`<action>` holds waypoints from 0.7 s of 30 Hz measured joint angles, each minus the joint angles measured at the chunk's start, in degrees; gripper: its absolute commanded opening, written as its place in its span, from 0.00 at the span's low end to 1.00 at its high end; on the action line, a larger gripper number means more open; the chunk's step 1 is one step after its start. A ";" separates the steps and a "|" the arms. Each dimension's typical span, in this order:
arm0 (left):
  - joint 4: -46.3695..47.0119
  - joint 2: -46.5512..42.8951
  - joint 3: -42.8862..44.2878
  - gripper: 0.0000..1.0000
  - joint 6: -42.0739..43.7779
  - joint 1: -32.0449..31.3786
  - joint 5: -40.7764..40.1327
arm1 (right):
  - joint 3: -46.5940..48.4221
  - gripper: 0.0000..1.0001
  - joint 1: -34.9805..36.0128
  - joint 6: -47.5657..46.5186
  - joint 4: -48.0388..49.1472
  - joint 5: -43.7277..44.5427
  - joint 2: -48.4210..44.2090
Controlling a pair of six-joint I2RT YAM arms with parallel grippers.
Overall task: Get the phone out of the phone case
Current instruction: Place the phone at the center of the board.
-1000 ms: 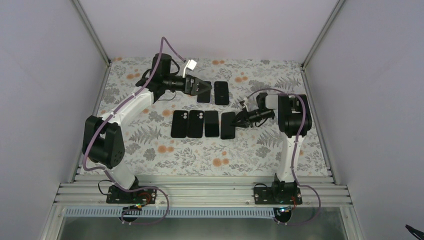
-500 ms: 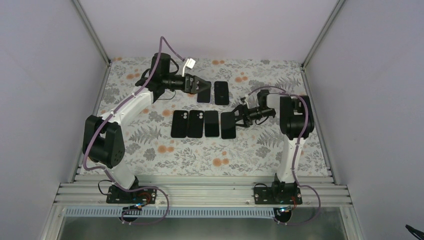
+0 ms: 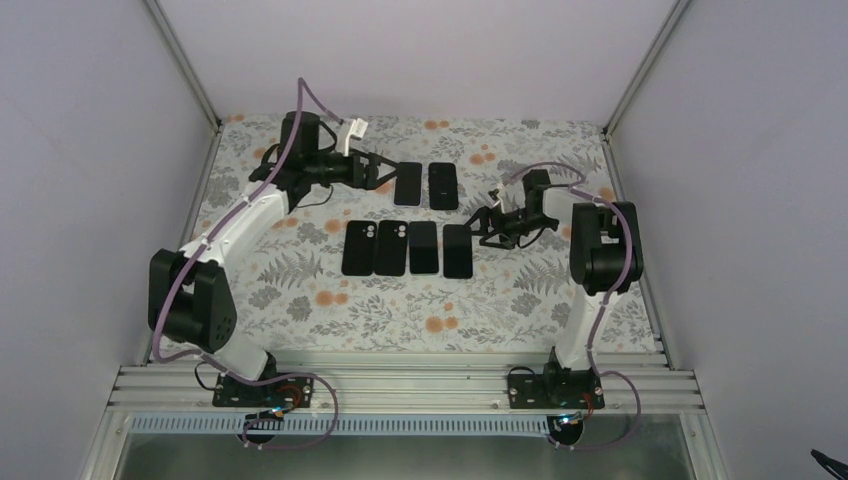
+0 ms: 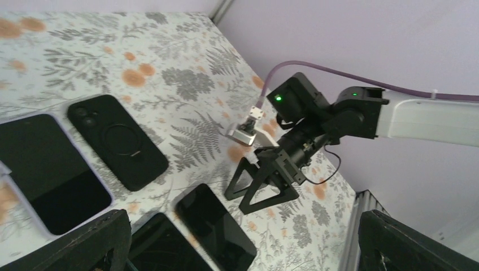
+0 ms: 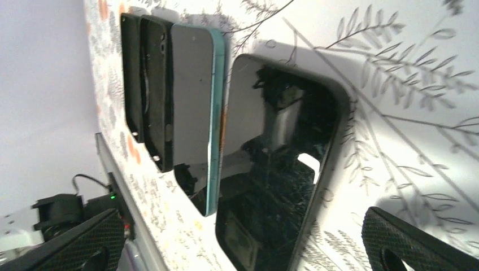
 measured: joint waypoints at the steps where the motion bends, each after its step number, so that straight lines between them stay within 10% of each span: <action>1: -0.17 -0.92 -0.68 1.00 0.20 0.46 -0.61 | 0.00 0.99 0.00 0.26 0.31 1.25 -0.44; 21: -2.27 -13.46 -7.41 1.00 3.89 8.85 -11.61 | 15.58 0.99 0.24 6.84 1.66 26.77 -4.46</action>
